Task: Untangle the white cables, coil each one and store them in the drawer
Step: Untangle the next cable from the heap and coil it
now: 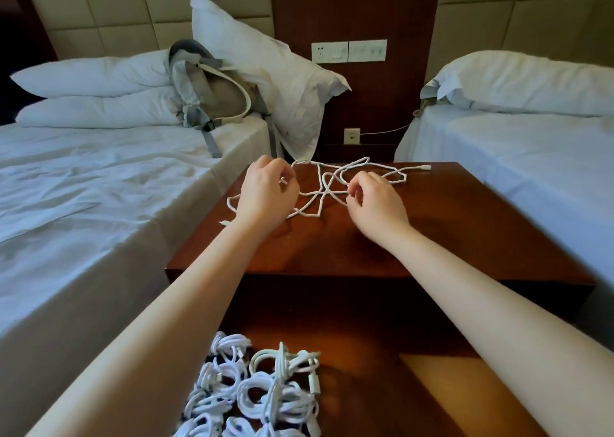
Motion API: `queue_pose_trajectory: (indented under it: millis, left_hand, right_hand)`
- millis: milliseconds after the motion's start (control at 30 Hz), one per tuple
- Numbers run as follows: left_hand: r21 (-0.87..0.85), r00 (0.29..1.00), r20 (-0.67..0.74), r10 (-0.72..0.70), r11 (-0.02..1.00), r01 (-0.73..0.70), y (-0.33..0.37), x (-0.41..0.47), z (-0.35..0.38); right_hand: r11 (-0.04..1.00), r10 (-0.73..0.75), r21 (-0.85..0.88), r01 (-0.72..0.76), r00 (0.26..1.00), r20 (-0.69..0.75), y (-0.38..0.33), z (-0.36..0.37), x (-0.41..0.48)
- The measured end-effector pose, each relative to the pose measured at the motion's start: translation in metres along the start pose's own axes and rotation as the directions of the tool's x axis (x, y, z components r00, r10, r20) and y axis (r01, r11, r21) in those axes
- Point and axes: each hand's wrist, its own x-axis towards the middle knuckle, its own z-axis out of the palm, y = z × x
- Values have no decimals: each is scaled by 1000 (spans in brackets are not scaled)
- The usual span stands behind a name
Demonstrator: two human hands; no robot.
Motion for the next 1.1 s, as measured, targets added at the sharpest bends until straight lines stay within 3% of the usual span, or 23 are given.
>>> queue_pose_trajectory:
  millis: [200,467,567,700,767,867,967,1100]
  left_hand:
    - [98,967,244,72,990,-99,33,40,50]
    - [310,885,464,-28,941,-133,29,42,91]
    - [316,878,474,-61,943,-105,16,41,89]
    - [362,864,492,-108,928,-90,11,33,84]
    - [328,901,422,-102,943,-47,11,26,80]
    - [212,994,101,50,975,-71,16,17,72]
    - [110,959,-256,123,989,-98,27,11,59]
    - [14,953,-282,109,994,-110,39,-1,42]
  right_hand:
    - [969,225,-121,-213,971,86,58,4,34]
    - [929,243,-349,-122,913,329,90,22,72]
    - [934,172,-347,-81,955,240,90,25,71]
    - [933,-51,-355,59,998,31,85,19,58]
    - [939,-156,-319,129,986,-61,79,15,53]
    - [944,-291,-219,246,935,-205,60,8,45]
    - [947,-319,-82,310,889,-328,42,-4,40]
    - [944,-114,268,193,952,-284,23,-25,35]
